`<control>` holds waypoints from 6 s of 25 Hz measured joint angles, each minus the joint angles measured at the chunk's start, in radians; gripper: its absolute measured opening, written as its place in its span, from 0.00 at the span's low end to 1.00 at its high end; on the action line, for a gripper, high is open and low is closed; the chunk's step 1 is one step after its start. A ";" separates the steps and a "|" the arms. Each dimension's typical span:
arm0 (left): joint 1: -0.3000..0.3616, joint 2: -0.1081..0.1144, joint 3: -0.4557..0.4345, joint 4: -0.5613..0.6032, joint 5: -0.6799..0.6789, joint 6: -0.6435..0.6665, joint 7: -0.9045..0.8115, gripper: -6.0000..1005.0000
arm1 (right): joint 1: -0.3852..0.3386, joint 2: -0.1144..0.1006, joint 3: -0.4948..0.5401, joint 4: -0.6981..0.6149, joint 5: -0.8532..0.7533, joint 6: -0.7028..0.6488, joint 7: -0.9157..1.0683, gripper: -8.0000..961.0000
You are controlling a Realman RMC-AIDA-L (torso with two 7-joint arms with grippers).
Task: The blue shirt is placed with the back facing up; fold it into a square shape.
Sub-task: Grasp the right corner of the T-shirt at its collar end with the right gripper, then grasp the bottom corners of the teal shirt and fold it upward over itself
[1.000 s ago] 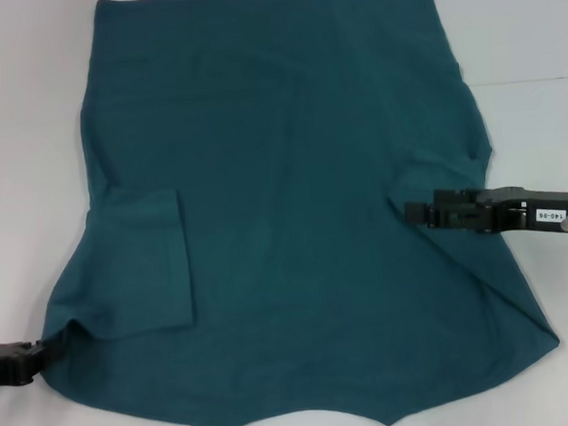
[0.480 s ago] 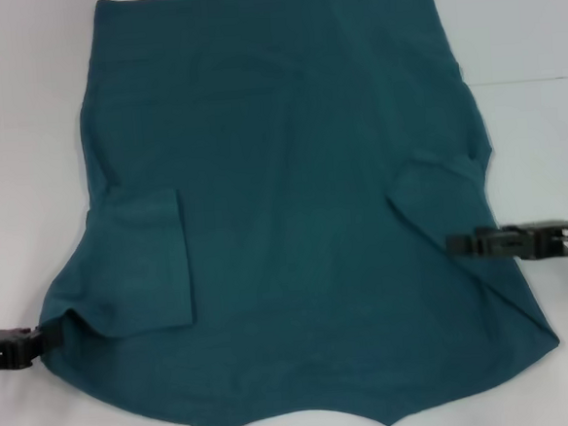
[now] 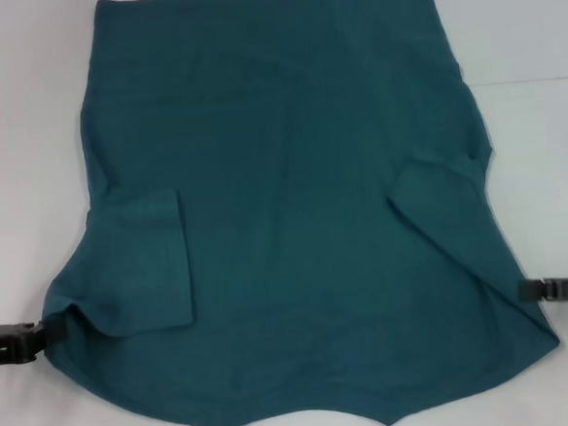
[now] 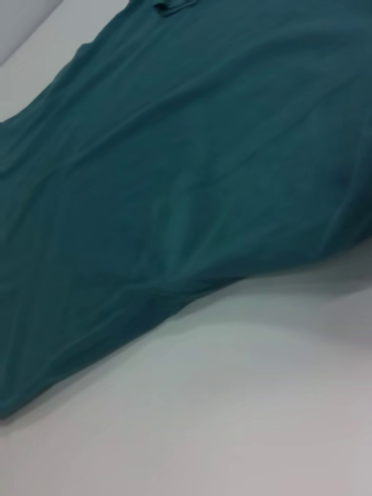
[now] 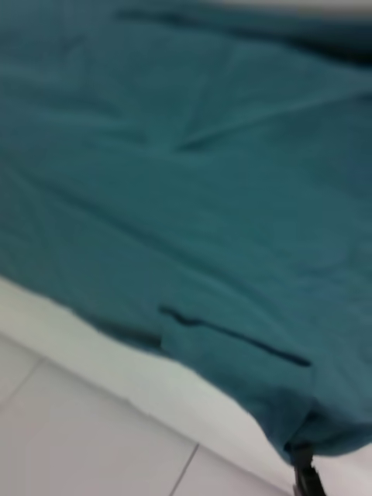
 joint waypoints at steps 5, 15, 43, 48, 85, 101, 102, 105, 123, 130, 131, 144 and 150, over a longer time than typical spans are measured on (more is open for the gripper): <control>-0.006 0.000 0.005 -0.006 -0.002 -0.006 0.003 0.01 | -0.022 -0.011 0.027 0.003 -0.039 0.009 0.032 0.97; -0.012 0.004 0.005 -0.010 -0.002 -0.010 0.007 0.01 | -0.009 0.004 0.038 0.010 -0.097 0.024 0.064 0.97; -0.011 0.005 0.005 -0.009 0.000 -0.011 0.009 0.01 | 0.011 0.015 0.028 0.055 -0.103 0.025 0.066 0.70; -0.012 0.007 0.005 -0.007 0.000 -0.011 0.009 0.01 | 0.010 0.018 0.034 0.053 -0.105 0.035 0.065 0.62; 0.004 0.021 -0.083 0.065 -0.034 0.270 -0.033 0.01 | -0.105 0.009 0.178 0.003 -0.108 -0.123 -0.121 0.07; 0.080 0.018 -0.086 0.102 -0.003 0.475 -0.034 0.01 | -0.193 -0.017 0.216 -0.040 -0.184 -0.248 -0.152 0.07; 0.084 0.018 -0.086 0.102 -0.002 0.484 -0.030 0.01 | -0.195 -0.017 0.224 -0.040 -0.188 -0.257 -0.158 0.07; 0.097 0.016 -0.089 0.102 0.002 0.509 -0.024 0.01 | -0.199 -0.017 0.236 -0.040 -0.196 -0.277 -0.166 0.07; -0.069 0.068 -0.149 -0.033 -0.069 0.365 -0.033 0.01 | -0.050 -0.018 0.368 -0.040 -0.211 -0.184 -0.158 0.07; -0.205 0.112 -0.161 -0.156 -0.166 0.133 -0.052 0.01 | 0.073 -0.009 0.410 -0.031 -0.197 -0.054 -0.164 0.07; -0.214 0.114 -0.161 -0.166 -0.181 0.107 -0.053 0.01 | 0.087 -0.008 0.410 -0.030 -0.190 -0.037 -0.164 0.07; -0.339 0.116 -0.151 -0.379 -0.416 -0.327 0.057 0.01 | 0.299 0.031 0.397 0.093 -0.143 0.403 -0.259 0.07; -0.408 0.085 -0.150 -0.482 -0.489 -0.542 0.228 0.01 | 0.386 0.063 0.389 0.202 -0.139 0.692 -0.373 0.07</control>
